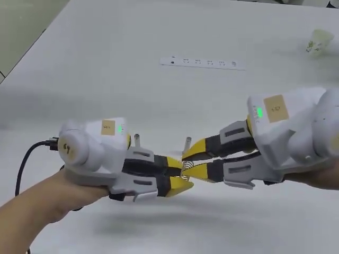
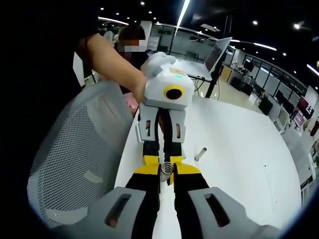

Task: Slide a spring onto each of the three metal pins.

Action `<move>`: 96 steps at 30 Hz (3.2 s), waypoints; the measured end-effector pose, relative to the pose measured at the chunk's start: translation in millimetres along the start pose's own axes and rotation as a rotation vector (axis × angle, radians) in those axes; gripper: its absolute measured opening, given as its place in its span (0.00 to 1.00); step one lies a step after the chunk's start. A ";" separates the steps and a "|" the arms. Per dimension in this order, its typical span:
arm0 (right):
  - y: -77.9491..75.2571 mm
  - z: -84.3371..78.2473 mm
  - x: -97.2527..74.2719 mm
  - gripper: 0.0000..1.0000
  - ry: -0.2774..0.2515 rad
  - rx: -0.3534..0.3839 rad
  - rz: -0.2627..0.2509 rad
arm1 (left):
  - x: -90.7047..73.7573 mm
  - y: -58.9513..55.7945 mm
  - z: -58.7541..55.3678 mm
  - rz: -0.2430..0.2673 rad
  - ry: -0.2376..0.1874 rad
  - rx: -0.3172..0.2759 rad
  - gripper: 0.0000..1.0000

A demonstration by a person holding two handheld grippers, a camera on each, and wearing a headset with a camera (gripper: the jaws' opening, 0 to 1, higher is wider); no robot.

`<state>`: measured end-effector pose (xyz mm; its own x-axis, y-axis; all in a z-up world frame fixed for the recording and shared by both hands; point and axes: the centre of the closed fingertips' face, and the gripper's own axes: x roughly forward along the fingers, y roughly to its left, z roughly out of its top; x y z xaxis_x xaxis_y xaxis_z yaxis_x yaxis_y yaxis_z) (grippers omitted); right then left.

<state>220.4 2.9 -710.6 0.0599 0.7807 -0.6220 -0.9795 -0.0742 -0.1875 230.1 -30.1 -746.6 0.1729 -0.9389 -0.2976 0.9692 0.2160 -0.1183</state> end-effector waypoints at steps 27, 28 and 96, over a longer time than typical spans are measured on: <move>-4.2 -0.3 -1.0 0.07 0.000 -0.009 -0.016 | -5.8 7.4 4.6 0.036 -0.017 -0.016 0.09; -4.5 0.2 -0.9 0.07 -0.002 -0.009 -0.018 | -6.5 7.8 4.4 0.039 -0.018 -0.016 0.10; -19.5 -18.2 -10.6 0.07 0.018 0.022 -0.089 | -104.0 76.2 -31.3 0.463 -0.035 -0.166 0.98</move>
<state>242.3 -15.3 -714.2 0.1504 0.7722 -0.6173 -0.9740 0.0089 -0.2263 280.4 92.4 -754.3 0.5878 -0.7419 -0.3228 0.7485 0.6501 -0.1310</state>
